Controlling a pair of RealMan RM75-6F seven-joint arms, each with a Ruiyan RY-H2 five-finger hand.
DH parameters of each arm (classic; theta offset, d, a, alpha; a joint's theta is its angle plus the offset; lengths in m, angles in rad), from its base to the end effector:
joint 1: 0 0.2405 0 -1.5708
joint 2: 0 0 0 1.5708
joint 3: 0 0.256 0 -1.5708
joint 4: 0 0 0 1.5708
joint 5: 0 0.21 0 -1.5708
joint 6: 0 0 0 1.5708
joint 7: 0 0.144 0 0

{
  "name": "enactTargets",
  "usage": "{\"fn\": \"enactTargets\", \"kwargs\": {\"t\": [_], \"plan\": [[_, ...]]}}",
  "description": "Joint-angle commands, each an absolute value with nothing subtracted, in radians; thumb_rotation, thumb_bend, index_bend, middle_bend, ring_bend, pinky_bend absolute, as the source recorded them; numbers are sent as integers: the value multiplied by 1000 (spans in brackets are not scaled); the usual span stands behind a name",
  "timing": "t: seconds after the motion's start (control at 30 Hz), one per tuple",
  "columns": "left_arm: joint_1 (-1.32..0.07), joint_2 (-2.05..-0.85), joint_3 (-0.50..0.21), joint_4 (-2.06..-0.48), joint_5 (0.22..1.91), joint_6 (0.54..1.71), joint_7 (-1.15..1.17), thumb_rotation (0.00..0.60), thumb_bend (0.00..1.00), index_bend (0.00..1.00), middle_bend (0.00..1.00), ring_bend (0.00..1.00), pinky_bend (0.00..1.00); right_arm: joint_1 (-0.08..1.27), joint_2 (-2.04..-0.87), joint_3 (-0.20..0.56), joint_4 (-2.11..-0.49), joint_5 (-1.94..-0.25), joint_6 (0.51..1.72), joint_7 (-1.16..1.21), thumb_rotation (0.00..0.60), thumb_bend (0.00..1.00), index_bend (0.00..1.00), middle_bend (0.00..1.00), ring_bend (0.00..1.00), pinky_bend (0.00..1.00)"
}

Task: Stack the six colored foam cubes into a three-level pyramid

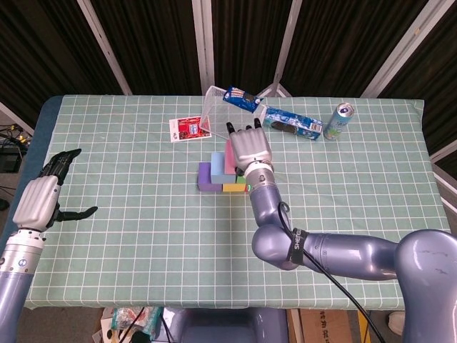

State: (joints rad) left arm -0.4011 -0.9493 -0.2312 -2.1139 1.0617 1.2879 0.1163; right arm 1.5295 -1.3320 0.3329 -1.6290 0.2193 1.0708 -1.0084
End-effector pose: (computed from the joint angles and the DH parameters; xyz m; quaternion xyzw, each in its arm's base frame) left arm -0.1850 0.2681 0.1733 -0.5499 -0.4849 -0.4608 0.5001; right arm 0.0501 -0.4210 0.0552 0.7221 -0.3919 0.2467 0.5138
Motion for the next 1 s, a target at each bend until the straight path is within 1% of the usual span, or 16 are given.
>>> {"fn": "enactTargets", "kwargs": {"t": [0.03,0.6,1.0], "plan": [[-401,-948,-231,-2114,1062,1284,114,600,100,0,60,2,98,1533,-1340,336,-1621,225,1076,-1018,600,288,0,366,211,0],[-406,-951,-231,-2104,1051,1271,113,600,100,0,60,2,98,1534,-1380,352,-1575,231,1071,-1055,600,289,0,367,211,0],[-407,-954,-229,-2103,1051,1271,119,600,100,0,60,2,97,1526,-1381,362,-1572,229,1073,-1080,600,288,0,366,211,0]]}}
